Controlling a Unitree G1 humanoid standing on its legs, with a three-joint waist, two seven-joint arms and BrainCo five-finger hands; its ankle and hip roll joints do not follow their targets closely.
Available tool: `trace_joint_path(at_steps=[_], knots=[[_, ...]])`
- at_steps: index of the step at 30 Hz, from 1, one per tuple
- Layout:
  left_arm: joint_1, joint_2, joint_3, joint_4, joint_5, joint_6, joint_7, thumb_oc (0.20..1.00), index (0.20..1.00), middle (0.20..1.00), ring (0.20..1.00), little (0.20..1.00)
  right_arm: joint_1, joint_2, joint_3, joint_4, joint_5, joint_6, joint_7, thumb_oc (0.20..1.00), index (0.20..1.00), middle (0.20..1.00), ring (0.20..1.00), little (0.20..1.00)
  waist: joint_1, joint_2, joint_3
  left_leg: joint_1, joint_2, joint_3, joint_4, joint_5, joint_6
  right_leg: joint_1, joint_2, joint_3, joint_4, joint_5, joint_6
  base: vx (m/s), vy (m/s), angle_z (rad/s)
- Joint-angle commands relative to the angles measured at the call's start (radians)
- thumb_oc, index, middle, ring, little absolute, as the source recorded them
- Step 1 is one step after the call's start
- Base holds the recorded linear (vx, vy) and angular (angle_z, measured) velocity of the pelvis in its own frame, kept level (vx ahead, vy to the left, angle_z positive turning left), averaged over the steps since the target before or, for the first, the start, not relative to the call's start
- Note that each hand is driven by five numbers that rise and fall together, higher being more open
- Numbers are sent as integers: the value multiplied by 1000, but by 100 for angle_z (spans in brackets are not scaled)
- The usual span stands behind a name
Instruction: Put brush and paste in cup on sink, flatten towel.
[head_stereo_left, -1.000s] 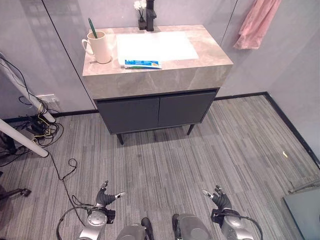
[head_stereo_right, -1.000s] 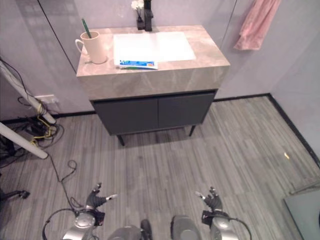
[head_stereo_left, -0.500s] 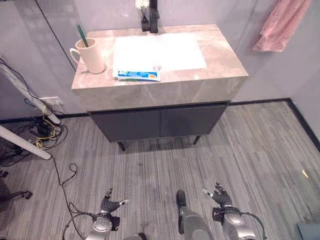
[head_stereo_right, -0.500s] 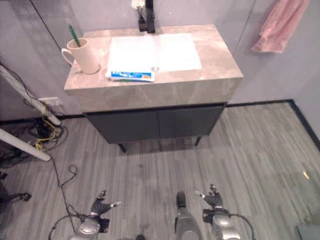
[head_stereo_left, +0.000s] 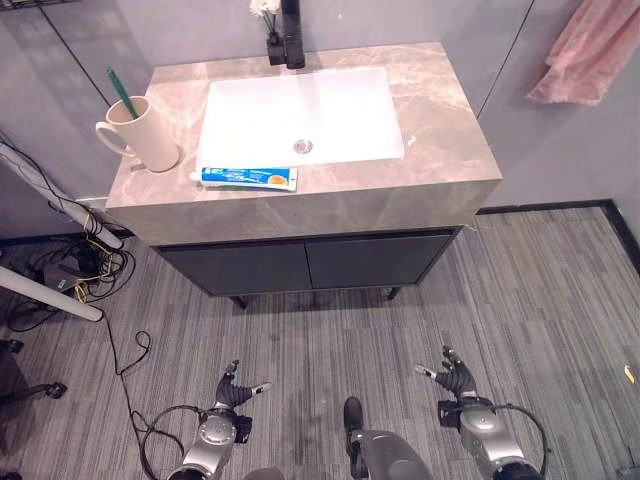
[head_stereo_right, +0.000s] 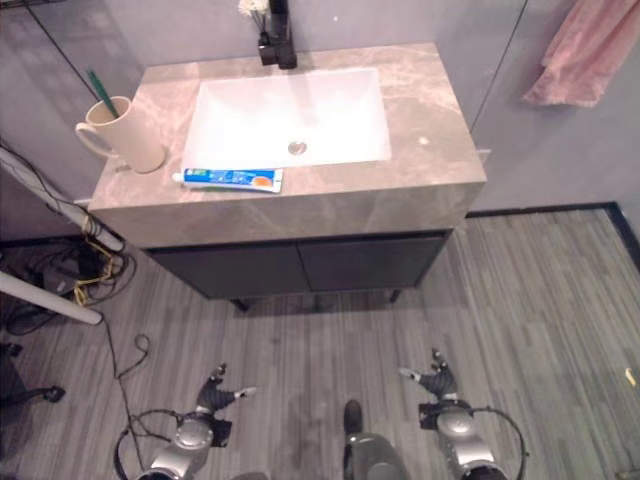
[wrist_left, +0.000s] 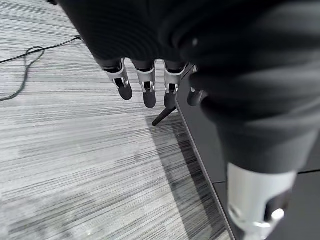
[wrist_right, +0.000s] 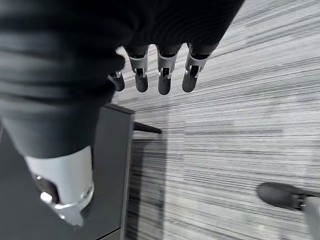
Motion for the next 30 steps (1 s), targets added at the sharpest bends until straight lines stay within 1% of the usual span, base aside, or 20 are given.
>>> trace_joint_path(at_steps=[1, 2, 3, 6, 7, 8, 9, 12, 13, 14, 15, 16, 17, 18, 21, 22, 24, 27, 30], knots=[[-6, 30, -17, -92, -14, -28, 16, 1000, 1000, 1000, 1000, 1000, 1, -9, 7, -28, 6, -27, -27, 1000, 1000, 1000, 1000, 1000, -10, -28, 33, -11, -25, 160, 77, 78, 109, 24, -81, 38, -67, 22, 92, 85, -45, 31], [-9, 29, -19, -100, -16, -28, 12, 1000, 1000, 1000, 1000, 1000, 1, -14, 9, -26, -8, -23, -29, 1000, 1000, 1000, 1000, 1000, -6, -27, 39, -39, -20, 190, 48, 66, 115, 36, -86, 31, -68, 14, 95, 121, -47, 27], [-16, 27, -20, -106, -20, -30, 13, 1000, 1000, 1000, 1000, 1000, -3, -22, 16, -31, -27, -21, -33, 1000, 1000, 1000, 1000, 1000, 2, -29, 47, -77, -33, 201, 31, 37, 124, 46, -90, 31, -68, 7, 100, 128, -24, 25], [-18, 26, -27, -109, -12, -33, 21, 1000, 1000, 1000, 1000, 1000, -12, -37, 35, -38, -84, -15, -40, 1000, 1000, 1000, 1000, 1000, 18, -41, 49, -168, -53, 210, -72, -11, 144, 69, -97, 48, -73, -9, 118, 170, 35, 14], [-15, 25, -24, -101, -9, -33, 27, 1000, 1000, 1000, 1000, 1000, -9, -42, 44, -38, -114, -15, -41, 1000, 1000, 1000, 1000, 1000, 29, -45, 48, -188, -53, 203, -145, -18, 146, 95, -96, 61, -78, -18, 126, 183, 62, -30], [-16, 25, -24, -101, -9, -33, 27, 1000, 1000, 1000, 1000, 1000, -10, -42, 44, -38, -114, -15, -41, 1000, 1000, 1000, 1000, 1000, 29, -47, 46, -190, -55, 204, -149, -13, 147, 92, -98, 61, -79, -16, 126, 272, 111, -44], [-14, 26, -20, -91, -17, -36, 32, 1000, 1000, 1000, 1000, 1000, -12, -45, 61, -32, -153, -12, -46, 1000, 1000, 1000, 1000, 1000, 45, -46, 43, -197, -64, 178, -238, 18, 141, 120, -91, 81, -87, -27, 133, 226, 112, -50], [-17, 25, -19, -77, -18, -32, 33, 1000, 1000, 1000, 1000, 1000, -15, -45, 73, -11, -185, -7, -50, 1000, 1000, 1000, 1000, 1000, 60, -38, 33, -197, -73, 146, -328, 70, 136, 148, -75, 109, -82, -50, 137, 257, 147, -68], [-18, 28, -20, -73, -13, -31, 33, 1000, 1000, 1000, 1000, 1000, -15, -44, 73, -7, -189, -7, -50, 1000, 1000, 1000, 1000, 1000, 65, -41, 34, -199, -75, 136, -315, 69, 139, 159, -78, 122, -76, -60, 139, 204, 149, -85], [-16, 34, -20, -79, -1, -27, 28, 1000, 1000, 1000, 1000, 1000, -18, -39, 73, -7, -188, -4, -44, 1000, 1000, 1000, 1000, 1000, 66, -41, 29, -184, -77, 133, -321, 49, 147, 163, -73, 143, -63, -75, 139, 188, 146, -83], [-20, 37, -24, -74, 11, -24, 31, 1000, 1000, 1000, 1000, 1000, -17, -34, 72, -2, -186, -6, -47, 1000, 1000, 1000, 1000, 1000, 65, -44, 23, -178, -82, 129, -315, 41, 152, 167, -75, 149, -60, -75, 141, 190, 166, -72], [-29, 43, -30, -75, 17, -24, 34, 1000, 1000, 1000, 1000, 1000, -19, -30, 71, -1, -180, -5, -49, 1000, 1000, 1000, 1000, 1000, 67, -49, 17, -173, -94, 125, -300, 22, 163, 173, -82, 164, -52, -80, 145, 206, 196, -60], [-33, 51, -31, -83, 20, -24, 36, 1000, 1000, 1000, 1000, 1000, -17, -25, 63, -1, -173, -4, -52, 1000, 1000, 1000, 1000, 1000, 65, -51, 15, -172, -98, 136, -285, 6, 171, 182, -93, 170, -43, -88, 150, 262, 293, -55], [-42, 67, -34, -87, 44, -22, 36, 1000, 1000, 1000, 1000, 1000, -22, -14, 54, 7, -162, -3, -55, 1000, 1000, 1000, 1000, 1000, 65, -57, 6, -171, -111, 150, -257, -26, 190, 190, -114, 188, -25, -97, 161, 194, 233, -35], [-46, 72, -35, -80, 49, -21, 37, 1000, 1000, 1000, 1000, 1000, -31, -9, 57, 14, -166, -3, -54, 1000, 1000, 1000, 1000, 1000, 67, -59, 1, -170, -119, 162, -239, -44, 201, 192, -124, 199, -15, -100, 166, 113, 169, -15], [-54, 81, -32, -76, 49, -21, 40, 1000, 1000, 1000, 1000, 1000, -47, -10, 72, 16, -189, 0, -48, 1000, 1000, 1000, 1000, 1000, 70, -61, -4, -166, -129, 174, -227, -64, 215, 185, -135, 213, 8, -103, 176, 90, 196, -21], [-62, 89, -23, -73, 48, -23, 40, 1000, 1000, 1000, 1000, 1000, -70, -17, 99, 15, -246, 7, -44, 1000, 1000, 1000, 1000, 1000, 78, -66, -8, -163, -136, 188, -219, -81, 228, 170, -140, 225, 30, -101, 186, 102, 204, -20], [-62, 101, -14, -80, 44, -28, 47, 1000, 1000, 1000, 1000, 1000, -101, -29, 127, 11, -306, 12, -41, 1000, 1000, 1000, 1000, 1000, 88, -76, -6, -153, -141, 207, -220, -100, 243, 152, -145, 232, 56, -86, 203, 78, 148, -15], [-60, 110, -9, -76, 57, -26, 40, 1000, 1000, 1000, 1000, 1000, -100, -27, 126, 10, -319, 15, -35, 1000, 1000, 1000, 1000, 1000, 91, -83, -7, -135, -149, 219, -233, -108, 255, 143, -147, 237, 78, -75, 219, 102, 161, -13]])
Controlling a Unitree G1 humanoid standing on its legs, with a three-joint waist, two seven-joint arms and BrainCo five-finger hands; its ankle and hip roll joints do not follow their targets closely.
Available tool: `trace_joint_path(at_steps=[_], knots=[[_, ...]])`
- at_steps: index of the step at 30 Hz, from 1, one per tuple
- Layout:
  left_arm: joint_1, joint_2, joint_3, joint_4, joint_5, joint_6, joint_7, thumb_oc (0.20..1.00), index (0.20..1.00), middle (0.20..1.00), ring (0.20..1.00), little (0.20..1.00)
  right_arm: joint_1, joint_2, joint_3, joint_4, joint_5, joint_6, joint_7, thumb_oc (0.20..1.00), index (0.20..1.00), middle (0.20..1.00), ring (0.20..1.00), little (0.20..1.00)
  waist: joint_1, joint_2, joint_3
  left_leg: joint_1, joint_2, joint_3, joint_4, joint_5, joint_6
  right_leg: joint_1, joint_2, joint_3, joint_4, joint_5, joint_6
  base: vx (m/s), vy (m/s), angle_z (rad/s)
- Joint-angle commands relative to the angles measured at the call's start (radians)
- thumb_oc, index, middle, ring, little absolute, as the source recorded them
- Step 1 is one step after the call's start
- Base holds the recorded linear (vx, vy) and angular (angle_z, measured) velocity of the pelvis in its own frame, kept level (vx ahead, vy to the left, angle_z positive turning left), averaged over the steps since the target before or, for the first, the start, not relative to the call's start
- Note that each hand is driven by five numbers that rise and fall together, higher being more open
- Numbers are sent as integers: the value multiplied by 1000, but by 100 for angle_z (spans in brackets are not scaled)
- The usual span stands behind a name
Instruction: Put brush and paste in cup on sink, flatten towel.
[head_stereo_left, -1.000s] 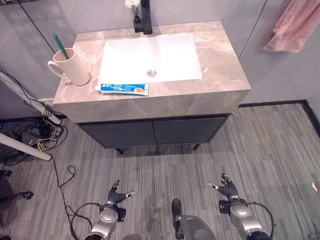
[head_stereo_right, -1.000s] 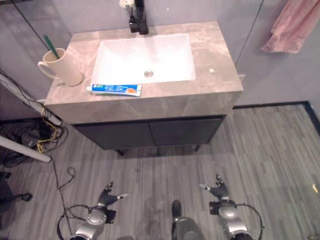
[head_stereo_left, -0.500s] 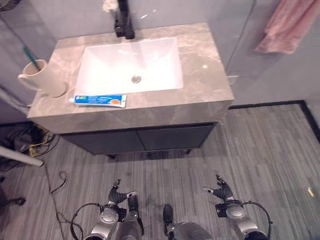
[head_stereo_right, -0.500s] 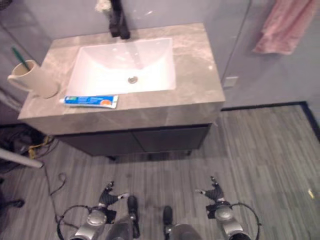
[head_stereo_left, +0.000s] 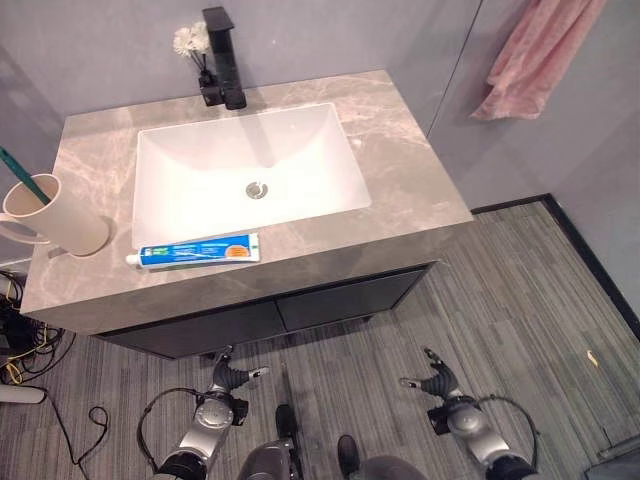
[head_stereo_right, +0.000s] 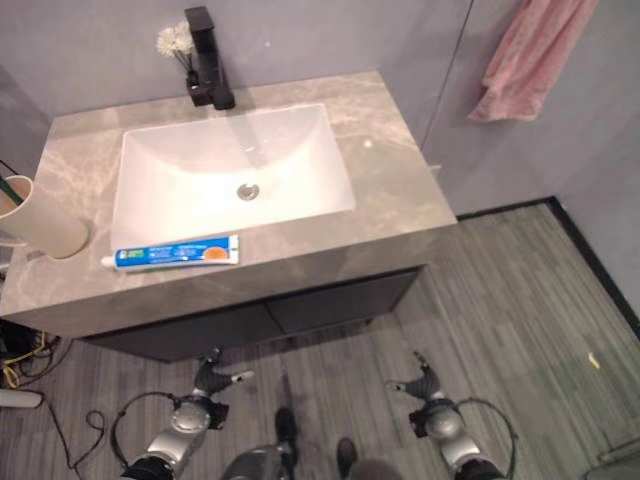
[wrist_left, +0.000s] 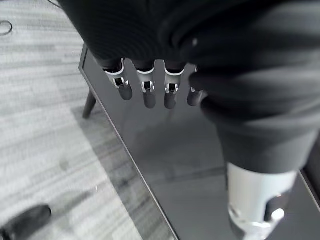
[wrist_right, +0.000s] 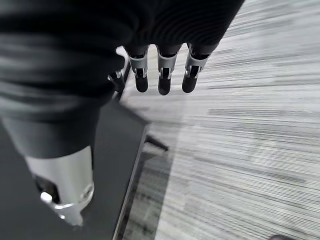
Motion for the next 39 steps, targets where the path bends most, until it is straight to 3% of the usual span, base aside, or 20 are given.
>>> trace_joint_path(at_steps=[1, 5, 10, 11, 12, 14, 16, 18, 19, 21, 26, 39], knots=[[7, 46, -3, -33, 47, -24, 11, 1000, 1000, 1000, 1000, 1000, 27, 2, -37, -35, -16, -10, -3, 1000, 1000, 1000, 1000, 1000, 30, -55, -28, -37, 17, 19, 154, -95, -19, -50, -140, 17, 68, 78, 117, 117, 192, 0], [7, 61, -23, -30, 95, -20, 2, 1000, 1000, 1000, 1000, 1000, 31, 18, -39, -24, -21, -11, -3, 1000, 1000, 1000, 1000, 1000, 27, -62, -31, -9, -4, 23, 114, -98, -5, -57, -145, 11, 88, 120, 135, 80, 161, 3], [13, 87, -34, -54, 141, -17, 10, 1000, 1000, 1000, 1000, 1000, 31, 15, -35, -59, -46, -20, -19, 1000, 1000, 1000, 1000, 1000, 22, -56, -6, 40, -7, 23, 53, -88, 14, -140, -130, -11, 253, 184, 149, 15, 112, -15], [16, 87, -36, -56, 144, -17, 10, 1000, 1000, 1000, 1000, 1000, 32, 15, -34, -59, -48, -21, -22, 1000, 1000, 1000, 1000, 1000, 21, -52, -2, 44, -7, 18, 51, -87, 15, -149, -117, -12, 274, 181, 149, 65, 113, 5], [10, 87, -46, -47, 163, -13, 10, 1000, 1000, 1000, 1000, 1000, 36, 16, -34, -64, -45, -24, -28, 1000, 1000, 1000, 1000, 1000, -2, -43, 0, 62, -13, -10, 27, -82, 15, -201, -24, 45, 266, 126, 123, 70, 73, 5], [4, 86, -49, -40, 173, -15, 12, 1000, 1000, 1000, 1000, 1000, 36, 17, -35, -61, -42, -26, -32, 1000, 1000, 1000, 1000, 1000, -10, -39, 4, 74, -17, -19, 15, -81, 12, -223, -7, 50, 248, 94, 111, 89, 35, 23], [-2, 81, -42, -20, 170, -19, 18, 1000, 1000, 1000, 1000, 1000, 36, 18, -36, -62, -35, -26, -38, 1000, 1000, 1000, 1000, 1000, -7, -49, 8, 90, -17, -12, 13, -90, 4, -230, -47, 2, 137, 114, 107, 95, -43, 51], [-4, 75, -42, -6, 167, -20, 21, 1000, 1000, 1000, 1000, 1000, 28, 21, -29, -47, -40, -26, -41, 1000, 1000, 1000, 1000, 1000, -8, -60, 18, 104, -19, -12, 20, -106, -2, -265, -70, -44, 62, 172, 115, 102, -75, 18], [-5, 77, -50, -11, 170, -21, 17, 1000, 1000, 1000, 1000, 1000, 25, 17, -18, -44, -55, -24, -36, 1000, 1000, 1000, 1000, 1000, -18, -62, 24, 107, -21, -27, 31, -108, -2, -282, -58, -11, 81, 184, 122, 126, -54, -1], [1, 82, -52, -26, 176, -19, 14, 1000, 1000, 1000, 1000, 1000, 28, 5, -15, -70, -78, -21, -37, 1000, 1000, 1000, 1000, 1000, -22, -63, 28, 117, -23, -33, 40, -116, -3, -287, -55, -10, 93, 184, 121, 103, -46, 21], [13, 67, -49, -18, 196, -23, 27, 1000, 1000, 1000, 1000, 1000, 33, 2, -17, -27, -68, -21, -34, 1000, 1000, 1000, 1000, 1000, -8, -68, 8, 128, -28, -42, 61, -142, -18, -203, -78, -25, -30, 199, 98, 95, -108, 30], [32, 55, -52, -18, 200, -19, 24, 1000, 1000, 1000, 1000, 1000, 29, -32, -3, -41, -89, -15, -26, 1000, 1000, 1000, 1000, 1000, -4, -30, -13, 110, -2, -68, 52, -114, -64, -149, -68, -58, -87, 164, 64, 38, -85, 6]])
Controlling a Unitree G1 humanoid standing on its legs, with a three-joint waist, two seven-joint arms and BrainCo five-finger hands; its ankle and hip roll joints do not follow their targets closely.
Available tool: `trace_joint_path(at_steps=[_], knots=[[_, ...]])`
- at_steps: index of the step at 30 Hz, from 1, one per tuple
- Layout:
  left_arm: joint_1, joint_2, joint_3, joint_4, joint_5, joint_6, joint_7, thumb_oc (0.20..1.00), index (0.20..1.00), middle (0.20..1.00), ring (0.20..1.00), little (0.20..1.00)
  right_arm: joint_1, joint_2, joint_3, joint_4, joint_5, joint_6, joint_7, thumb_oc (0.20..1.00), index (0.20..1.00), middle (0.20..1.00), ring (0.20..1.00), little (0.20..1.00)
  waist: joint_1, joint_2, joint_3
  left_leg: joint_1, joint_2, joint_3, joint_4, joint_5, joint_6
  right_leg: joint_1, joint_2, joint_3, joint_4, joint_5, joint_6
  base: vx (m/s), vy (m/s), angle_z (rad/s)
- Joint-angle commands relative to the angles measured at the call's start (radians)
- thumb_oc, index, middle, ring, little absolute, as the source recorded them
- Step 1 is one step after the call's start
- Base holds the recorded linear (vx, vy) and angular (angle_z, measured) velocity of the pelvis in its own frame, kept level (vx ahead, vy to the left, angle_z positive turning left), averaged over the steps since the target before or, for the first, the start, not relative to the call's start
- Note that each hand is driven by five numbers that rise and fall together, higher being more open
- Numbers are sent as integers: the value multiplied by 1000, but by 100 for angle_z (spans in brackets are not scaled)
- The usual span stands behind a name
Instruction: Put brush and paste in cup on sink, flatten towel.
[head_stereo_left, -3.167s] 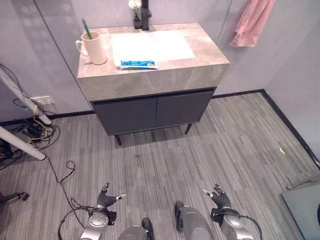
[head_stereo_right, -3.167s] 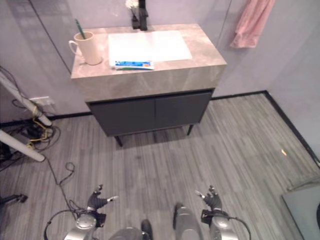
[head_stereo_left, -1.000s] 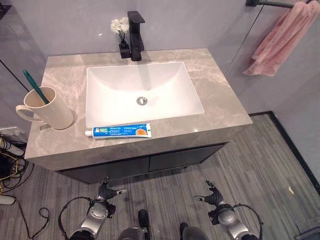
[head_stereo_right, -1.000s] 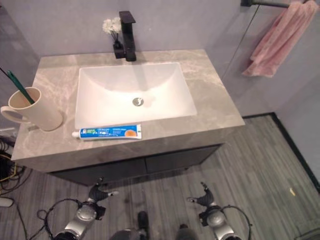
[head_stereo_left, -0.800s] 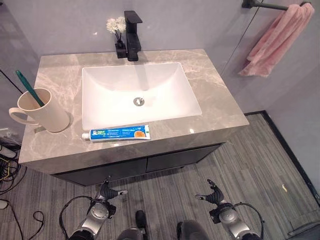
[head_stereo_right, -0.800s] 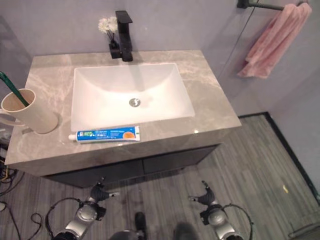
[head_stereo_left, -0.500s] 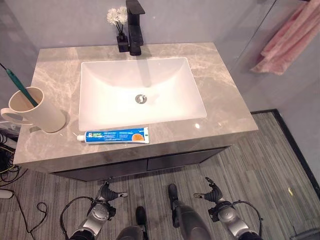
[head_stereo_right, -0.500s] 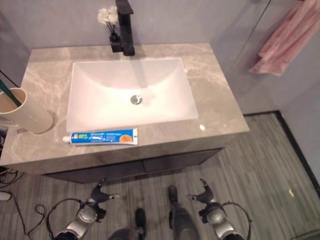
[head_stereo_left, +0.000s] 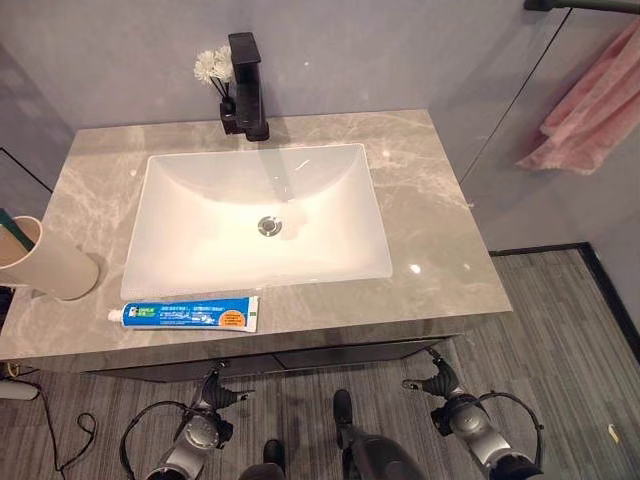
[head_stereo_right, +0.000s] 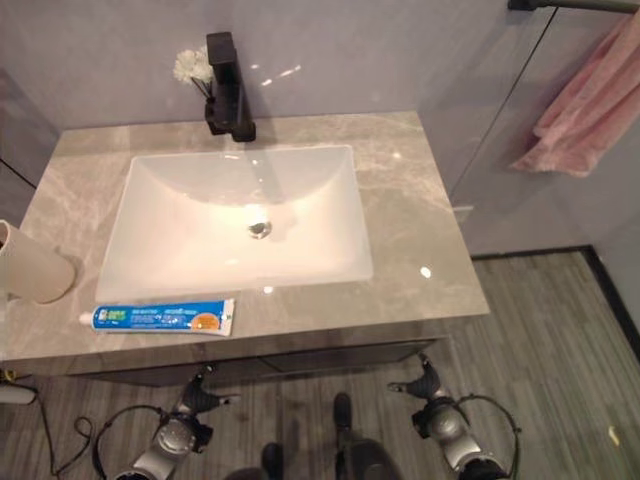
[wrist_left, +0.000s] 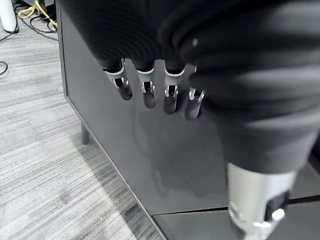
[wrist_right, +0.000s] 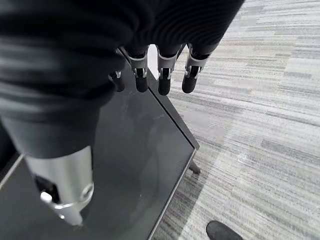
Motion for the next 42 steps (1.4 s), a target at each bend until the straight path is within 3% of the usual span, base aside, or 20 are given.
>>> trace_joint_path(at_steps=[1, 6, 9, 11, 12, 14, 18, 21, 25, 31, 35, 42], knots=[[-28, 20, -23, -20, 18, -37, 14, 1000, 1000, 1000, 1000, 1000, 0, -14, -4, -29, -25, -18, -11, 1000, 1000, 1000, 1000, 1000, -5, -19, -19, -89, -57, 18, 123, -2, 15, 30, -72, 38, 74, -112, 103, -3, -56, 6], [-28, 50, -29, -49, 58, -41, 4, 1000, 1000, 1000, 1000, 1000, 29, -51, -33, -68, -35, -27, -18, 1000, 1000, 1000, 1000, 1000, -25, -7, -1, -156, -44, 3, 257, 42, -36, 52, -69, 13, 46, -118, 82, -6, -97, 31], [-22, 53, -16, -45, 50, -43, 9, 1000, 1000, 1000, 1000, 1000, 28, -60, -28, -58, -43, -26, -12, 1000, 1000, 1000, 1000, 1000, -12, -8, 17, -192, -64, -65, 341, 60, -53, 62, -69, 17, 32, -111, 74, -8, -42, 14], [-21, 48, -19, -46, 51, -42, 9, 1000, 1000, 1000, 1000, 1000, 40, -61, -38, -51, -48, -22, -16, 1000, 1000, 1000, 1000, 1000, -30, -3, 10, -176, 6, -1, 271, 65, -50, 65, -87, 3, 27, -117, 84, 24, 110, 16], [-28, 38, -25, -27, 57, -43, 19, 1000, 1000, 1000, 1000, 1000, 41, -59, -54, -37, -34, -19, -26, 1000, 1000, 1000, 1000, 1000, -33, 5, 2, -172, 58, 19, 157, 81, -57, 61, -113, 1, 27, -121, 101, 74, 218, 57], [-28, 34, -34, -9, 62, -39, 26, 1000, 1000, 1000, 1000, 1000, 45, -62, -71, -37, -21, -23, -37, 1000, 1000, 1000, 1000, 1000, -37, 16, -3, -178, 77, -1, 129, 109, -64, 41, -126, 8, 46, -126, 110, 65, 202, 41], [-27, 46, -51, -19, 100, -33, 35, 1000, 1000, 1000, 1000, 1000, 41, -42, -84, -25, -15, -17, -55, 1000, 1000, 1000, 1000, 1000, -49, 41, -15, -126, 64, 35, 41, 111, -57, 32, -132, 38, 53, -120, 124, 36, 177, -35], [-25, 49, -49, -18, 98, -35, 40, 1000, 1000, 1000, 1000, 1000, 24, -36, -66, -10, -38, -10, -59, 1000, 1000, 1000, 1000, 1000, -41, 42, -15, -107, 49, 41, 26, 104, -48, 36, -138, 52, 50, -113, 128, 19, 140, -29], [-29, 73, -38, -22, 99, -36, 57, 1000, 1000, 1000, 1000, 1000, -13, -38, -18, -17, -106, 0, -53, 1000, 1000, 1000, 1000, 1000, -20, 26, -15, -83, 21, 68, -16, 99, -27, 25, -164, 76, 54, -91, 152, 11, 167, -16], [-18, 92, -31, -28, 117, -35, 62, 1000, 1000, 1000, 1000, 1000, -7, -21, -36, -15, -94, 4, -54, 1000, 1000, 1000, 1000, 1000, -16, 10, -22, -74, 5, 75, -30, 88, -13, 18, -184, 86, 51, -75, 173, 4, 98, -6], [37, 118, -12, -74, 118, -35, 34, 1000, 1000, 1000, 1000, 1000, 2, -2, -54, 55, -45, 15, -28, 1000, 1000, 1000, 1000, 1000, 3, -4, -29, -76, 2, 64, -30, 84, -7, 21, -191, 79, 38, -64, 180, 4, 25, -1], [122, 161, 21, -129, 74, -64, -12, 1000, 1000, 1000, 1000, 1000, -33, 33, -106, 231, 89, 19, -9, 1000, 1000, 1000, 1000, 1000, 41, -1, -35, -101, 2, 34, -30, 96, -19, 23, -205, 39, 5, -49, 183, -18, -21, 3]])
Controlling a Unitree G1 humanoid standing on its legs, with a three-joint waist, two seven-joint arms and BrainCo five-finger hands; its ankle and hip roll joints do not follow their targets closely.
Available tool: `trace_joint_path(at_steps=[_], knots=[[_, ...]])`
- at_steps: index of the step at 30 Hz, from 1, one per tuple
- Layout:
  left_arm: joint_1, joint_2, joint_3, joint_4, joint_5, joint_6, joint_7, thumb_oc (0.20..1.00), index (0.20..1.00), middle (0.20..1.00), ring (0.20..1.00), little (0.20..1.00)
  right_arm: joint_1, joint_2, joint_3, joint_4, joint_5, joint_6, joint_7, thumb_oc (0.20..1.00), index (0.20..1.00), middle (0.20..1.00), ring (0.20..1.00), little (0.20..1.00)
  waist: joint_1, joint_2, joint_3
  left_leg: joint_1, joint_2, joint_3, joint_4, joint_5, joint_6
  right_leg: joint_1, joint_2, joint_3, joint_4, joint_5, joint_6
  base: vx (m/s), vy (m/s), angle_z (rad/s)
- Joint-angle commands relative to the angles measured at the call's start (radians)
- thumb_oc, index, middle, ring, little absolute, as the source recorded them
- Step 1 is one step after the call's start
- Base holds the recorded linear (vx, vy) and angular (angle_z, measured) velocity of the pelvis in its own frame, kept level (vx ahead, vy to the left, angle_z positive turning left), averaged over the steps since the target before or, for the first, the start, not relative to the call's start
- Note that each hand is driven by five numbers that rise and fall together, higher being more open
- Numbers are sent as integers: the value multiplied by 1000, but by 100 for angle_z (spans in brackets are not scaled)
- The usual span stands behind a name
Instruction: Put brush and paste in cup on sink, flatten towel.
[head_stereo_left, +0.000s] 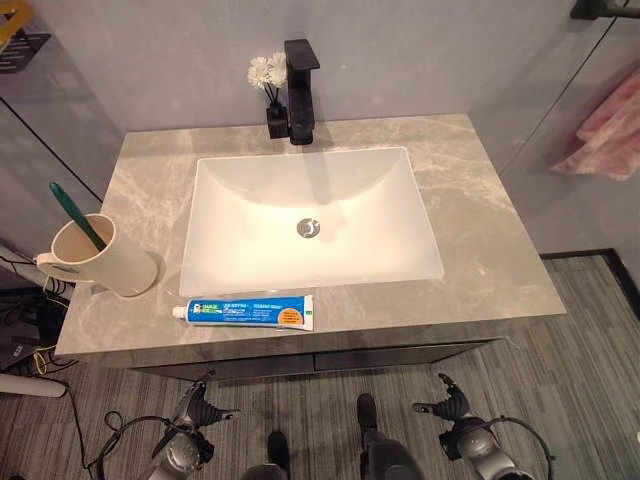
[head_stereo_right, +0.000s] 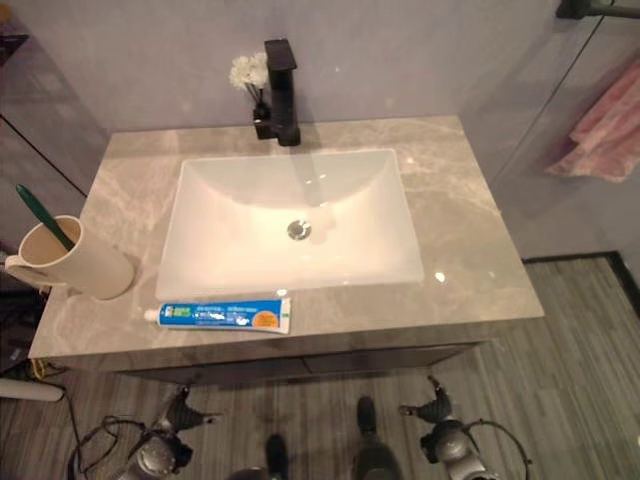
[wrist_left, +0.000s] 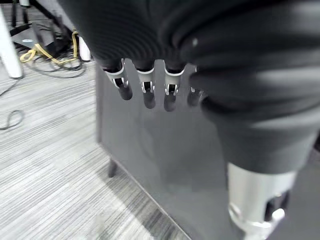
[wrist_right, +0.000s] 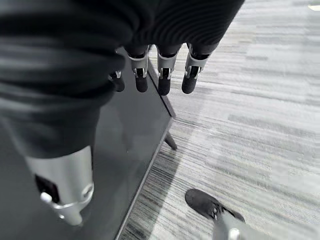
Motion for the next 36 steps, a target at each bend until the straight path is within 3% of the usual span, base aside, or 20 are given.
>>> trace_joint_path(at_steps=[1, 6, 17, 20, 26, 28, 30, 36], knots=[[17, 95, 26, -128, -13, -47, -26, 1000, 1000, 1000, 1000, 1000, -71, -15, -50, 107, 62, 11, -6, 1000, 1000, 1000, 1000, 1000, 36, 18, 12, -40, 22, -20, 10, 36, -28, 45, -64, 0, 9, -45, 80, -31, -72, 28], [180, 205, 93, -364, -30, -84, -63, 1000, 1000, 1000, 1000, 1000, -81, -34, -96, 206, 52, 23, -19, 1000, 1000, 1000, 1000, 1000, 71, 36, 10, -70, 27, -53, 10, 55, -41, 46, -69, -41, 8, -52, 81, -15, -60, 29], [280, 312, 172, -556, 61, -113, 10, 1000, 1000, 1000, 1000, 1000, -28, -42, -141, 180, 71, 5, -72, 1000, 1000, 1000, 1000, 1000, 104, 78, 0, -104, 40, -117, 10, 80, -59, 68, -64, -114, 8, -72, 76, 8, -54, 22], [353, 384, 277, -707, 80, -137, 46, 1000, 1000, 1000, 1000, 1000, -19, -51, -133, 174, 37, 14, -83, 1000, 1000, 1000, 1000, 1000, 118, 92, -7, -106, 46, -130, 10, 85, -67, 78, -61, -133, 8, -83, 74, 12, -63, 16], [303, 335, 331, -798, -52, -150, 101, 1000, 1000, 1000, 1000, 1000, -22, -40, -111, 196, 15, 40, -86, 1000, 1000, 1000, 1000, 1000, 119, 103, -17, -104, 51, -139, 10, 89, -73, 90, -60, -148, 8, -91, 71, 12, -30, 14], [257, 274, 337, -829, -193, -173, 61, 1000, 1000, 1000, 1000, 1000, -26, -40, -115, 200, 20, 54, -79, 1000, 1000, 1000, 1000, 1000, 112, 106, -20, -101, 51, -132, 10, 86, -72, 86, -59, -141, 8, -91, 69, 0, 0, 0], [239, 258, 339, -840, -246, -177, 39, 1000, 1000, 1000, 1000, 1000, -26, -38, -120, 205, 28, 59, -74, 1000, 1000, 1000, 1000, 1000, 108, 108, -20, -98, 51, -126, 10, 83, -72, 83, -59, -134, 8, -90, 69, 0, 0, 0], [182, 284, 349, -894, -307, -173, -31, 1000, 1000, 1000, 1000, 1000, -29, -36, -150, 232, 53, 73, -61, 1000, 1000, 1000, 1000, 1000, 82, 117, -34, -81, 50, -89, 10, 61, -70, 66, -61, -93, 8, -83, 74, 24, 40, -13]])
